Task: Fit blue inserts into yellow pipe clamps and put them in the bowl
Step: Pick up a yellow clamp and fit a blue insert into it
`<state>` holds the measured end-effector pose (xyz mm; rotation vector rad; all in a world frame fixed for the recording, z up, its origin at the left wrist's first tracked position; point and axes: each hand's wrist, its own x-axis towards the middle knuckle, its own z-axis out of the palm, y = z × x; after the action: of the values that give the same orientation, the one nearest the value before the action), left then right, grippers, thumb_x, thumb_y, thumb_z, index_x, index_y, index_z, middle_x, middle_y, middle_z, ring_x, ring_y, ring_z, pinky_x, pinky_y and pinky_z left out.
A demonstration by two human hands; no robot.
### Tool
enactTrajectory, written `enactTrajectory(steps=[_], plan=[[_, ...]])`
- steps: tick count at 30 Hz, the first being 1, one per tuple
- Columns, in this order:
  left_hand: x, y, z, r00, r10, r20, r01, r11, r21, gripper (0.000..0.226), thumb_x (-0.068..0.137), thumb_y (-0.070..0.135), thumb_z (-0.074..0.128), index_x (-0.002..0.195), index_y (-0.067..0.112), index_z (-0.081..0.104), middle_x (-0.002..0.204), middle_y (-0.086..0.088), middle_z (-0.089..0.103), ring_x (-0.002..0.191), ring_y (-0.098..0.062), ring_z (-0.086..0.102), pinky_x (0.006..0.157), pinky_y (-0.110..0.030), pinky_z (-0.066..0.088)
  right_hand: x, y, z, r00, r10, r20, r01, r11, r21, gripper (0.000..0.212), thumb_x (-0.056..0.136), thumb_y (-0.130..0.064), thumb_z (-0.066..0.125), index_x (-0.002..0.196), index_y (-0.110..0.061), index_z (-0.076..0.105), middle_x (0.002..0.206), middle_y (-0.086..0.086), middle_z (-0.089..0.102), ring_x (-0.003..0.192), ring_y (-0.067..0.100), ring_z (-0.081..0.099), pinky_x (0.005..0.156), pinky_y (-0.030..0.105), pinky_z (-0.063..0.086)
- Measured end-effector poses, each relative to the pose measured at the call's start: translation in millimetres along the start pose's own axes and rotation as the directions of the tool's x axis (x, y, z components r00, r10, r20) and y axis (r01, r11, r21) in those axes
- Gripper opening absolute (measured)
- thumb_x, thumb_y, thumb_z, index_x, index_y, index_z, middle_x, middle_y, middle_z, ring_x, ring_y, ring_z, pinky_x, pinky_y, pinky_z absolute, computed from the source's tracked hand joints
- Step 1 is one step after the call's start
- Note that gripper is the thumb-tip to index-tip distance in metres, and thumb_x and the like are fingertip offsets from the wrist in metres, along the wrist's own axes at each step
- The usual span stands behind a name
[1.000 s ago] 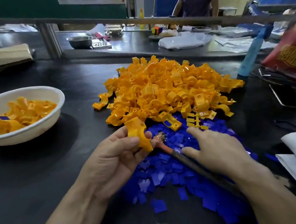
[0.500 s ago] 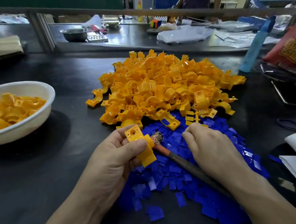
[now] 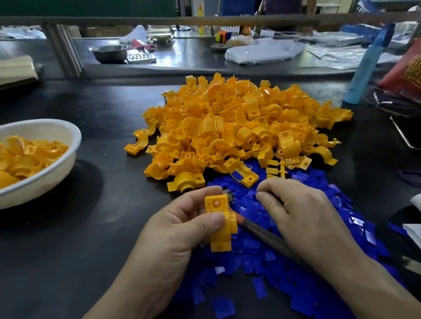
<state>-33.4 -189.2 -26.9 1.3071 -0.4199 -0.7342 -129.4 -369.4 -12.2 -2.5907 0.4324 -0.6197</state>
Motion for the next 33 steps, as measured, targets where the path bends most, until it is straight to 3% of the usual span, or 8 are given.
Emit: enactTrajectory(steps=[4, 7, 13, 16, 20, 24, 30, 33], plan=[[-0.7, 1.8, 1.6, 1.000, -0.004, -0.028, 0.004, 1.000, 0.004, 0.050, 0.063, 0.029, 0.088, 0.109, 0.032, 0.071, 0.101, -0.010, 0.075, 0.087, -0.024, 0.073, 0.079, -0.042, 0.055, 0.3, 0.0, -2.3, 0.998, 0.050, -0.034, -0.048, 0.998, 0.051, 0.013, 0.093, -0.027, 0.057, 0.101, -0.028, 0.067, 0.073, -0.017, 0.058, 0.071, -0.003, 0.057, 0.068, 0.011, 0.047], [-0.5, 2.7, 3.3, 0.998, -0.014, -0.055, 0.015, 1.000, 0.023, 0.062, 0.059, 0.032, 0.089, 0.116, 0.023, 0.065, 0.100, -0.009, 0.076, 0.087, -0.025, 0.073, 0.084, -0.047, 0.054, -0.1, 1.2, -2.1, 0.993, 0.117, -0.021, -0.113, 0.982, 0.151, 0.017, 0.092, -0.025, 0.060, 0.108, -0.028, 0.064, 0.066, -0.012, 0.060, 0.061, -0.001, 0.062, 0.060, 0.014, 0.051], [-1.2, 1.4, 5.9, 0.997, -0.020, -0.071, 0.022, 1.000, 0.018, 0.062, 0.055, 0.033, 0.082, 0.112, 0.019, 0.064, 0.097, -0.008, 0.076, 0.086, -0.023, 0.074, 0.078, -0.041, 0.057, -1.0, -3.1, -2.7, 0.994, 0.100, -0.034, -0.089, 0.964, 0.251, 0.013, 0.092, -0.026, 0.058, 0.087, -0.038, 0.056, 0.068, -0.008, 0.062, 0.059, 0.002, 0.063, 0.052, 0.021, 0.054], [-1.1, 0.7, 5.6, 0.998, -0.012, -0.069, 0.014, 1.000, 0.028, 0.055, 0.059, 0.030, 0.080, 0.111, 0.019, 0.065, 0.098, -0.008, 0.076, 0.087, -0.023, 0.074, 0.071, -0.033, 0.059, -1.2, -6.8, -3.2, 0.994, 0.103, -0.025, -0.090, 0.945, 0.315, 0.016, 0.089, -0.028, 0.060, 0.084, -0.042, 0.059, 0.070, -0.012, 0.063, 0.061, 0.003, 0.062, 0.052, 0.016, 0.051], [-3.1, -0.2, 7.8, 0.994, 0.055, -0.091, -0.045, 0.994, 0.101, 0.047, 0.068, 0.029, 0.076, 0.112, 0.022, 0.064, 0.097, -0.002, 0.077, 0.085, -0.017, 0.074, 0.063, -0.019, 0.055, -2.6, -12.8, -2.1, 0.979, 0.177, 0.096, -0.198, 0.760, 0.619, 0.015, 0.093, -0.019, 0.058, 0.100, -0.030, 0.066, 0.073, -0.005, 0.070, 0.061, 0.010, 0.068, 0.058, 0.015, 0.052], [-5.5, -1.4, 8.8, 0.989, 0.111, -0.098, -0.094, 0.982, 0.161, 0.042, 0.066, 0.037, 0.075, 0.107, 0.031, 0.066, 0.096, 0.004, 0.076, 0.088, -0.013, 0.073, 0.067, -0.019, 0.056, -7.1, -23.9, 0.9, 0.976, 0.130, 0.174, -0.217, 0.584, 0.782, 0.025, 0.090, -0.010, 0.060, 0.111, -0.024, 0.061, 0.080, 0.004, 0.070, 0.066, 0.019, 0.070, 0.059, 0.022, 0.056], [-7.2, 1.2, 9.9, 0.988, 0.148, -0.041, -0.138, 0.972, 0.189, 0.030, 0.064, 0.043, 0.073, 0.094, 0.041, 0.069, 0.095, 0.005, 0.076, 0.087, -0.009, 0.073, 0.065, -0.013, 0.053, -14.2, -35.9, 7.0, 0.998, -0.013, 0.065, -0.027, 0.813, 0.582, 0.013, 0.088, -0.021, 0.062, 0.091, -0.033, 0.067, 0.087, -0.010, 0.064, 0.077, 0.011, 0.064, 0.060, 0.017, 0.053], [-7.2, 1.9, 10.9, 0.988, 0.153, -0.029, -0.146, 0.973, 0.182, 0.032, 0.064, 0.046, 0.072, 0.095, 0.040, 0.071, 0.095, 0.004, 0.076, 0.086, -0.011, 0.073, 0.065, -0.014, 0.053, -13.7, -36.4, 7.2, 0.999, -0.050, 0.020, 0.033, 0.860, 0.509, 0.008, 0.087, -0.022, 0.064, 0.091, -0.027, 0.068, 0.092, -0.013, 0.059, 0.087, 0.010, 0.060, 0.066, 0.016, 0.050]])
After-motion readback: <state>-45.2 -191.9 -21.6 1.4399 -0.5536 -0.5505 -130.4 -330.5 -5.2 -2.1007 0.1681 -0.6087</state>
